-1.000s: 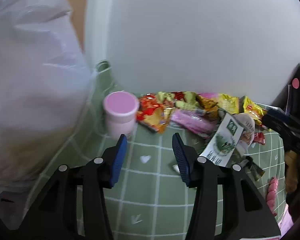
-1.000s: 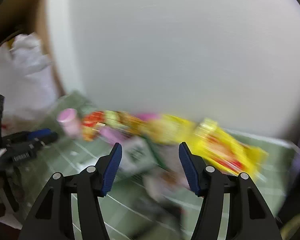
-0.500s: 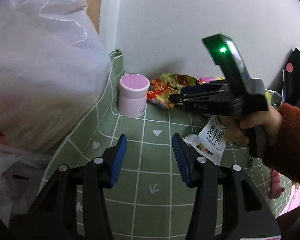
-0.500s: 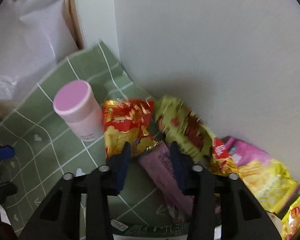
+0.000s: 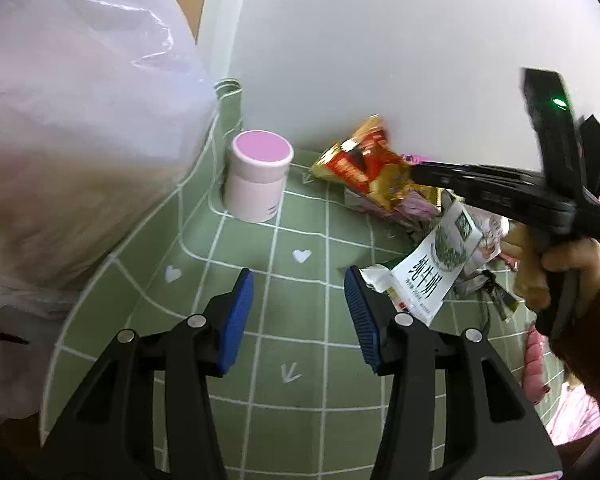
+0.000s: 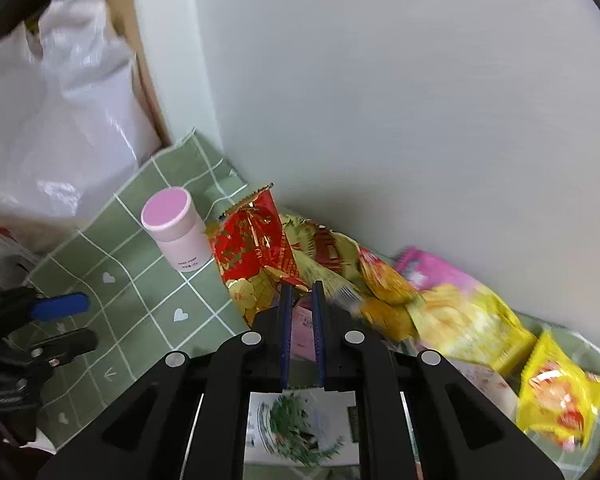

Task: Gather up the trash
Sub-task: 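Grasp a red snack wrapper with the right gripper while the left gripper approaches the pile, then grasp a gold snack wrapper with the left gripper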

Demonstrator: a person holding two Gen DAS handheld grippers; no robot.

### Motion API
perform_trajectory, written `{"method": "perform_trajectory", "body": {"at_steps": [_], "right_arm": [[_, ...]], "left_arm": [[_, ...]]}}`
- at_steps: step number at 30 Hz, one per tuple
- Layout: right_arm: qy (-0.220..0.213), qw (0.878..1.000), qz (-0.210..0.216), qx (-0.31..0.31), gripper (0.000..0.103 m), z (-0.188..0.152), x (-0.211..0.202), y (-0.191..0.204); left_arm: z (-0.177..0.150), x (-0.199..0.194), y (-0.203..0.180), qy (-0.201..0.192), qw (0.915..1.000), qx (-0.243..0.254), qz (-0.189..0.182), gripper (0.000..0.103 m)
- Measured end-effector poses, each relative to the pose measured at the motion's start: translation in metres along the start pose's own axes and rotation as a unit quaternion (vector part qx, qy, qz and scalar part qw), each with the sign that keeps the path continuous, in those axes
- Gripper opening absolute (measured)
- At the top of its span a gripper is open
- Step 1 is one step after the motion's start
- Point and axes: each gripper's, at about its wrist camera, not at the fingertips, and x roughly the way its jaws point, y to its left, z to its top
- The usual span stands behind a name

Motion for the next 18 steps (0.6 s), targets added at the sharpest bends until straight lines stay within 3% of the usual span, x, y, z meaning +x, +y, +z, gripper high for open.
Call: {"method": "perform_trajectory", "body": {"at_steps": [8,18], "right_arm": [[-0.032,0.998,-0.026,0.05,0.01,-0.016,-0.039,-0.03],[-0.102,0.98,-0.085,0.146,0.007,-0.04,-0.12,-0.074]], "left_arm": [[0.016,0.018,-0.01,0.001,0.9994,-0.009,-0.032,0.045],[0.056,0.047,-0.054,-0.002,0.9941,0.077,-0.077,0.047]]}}
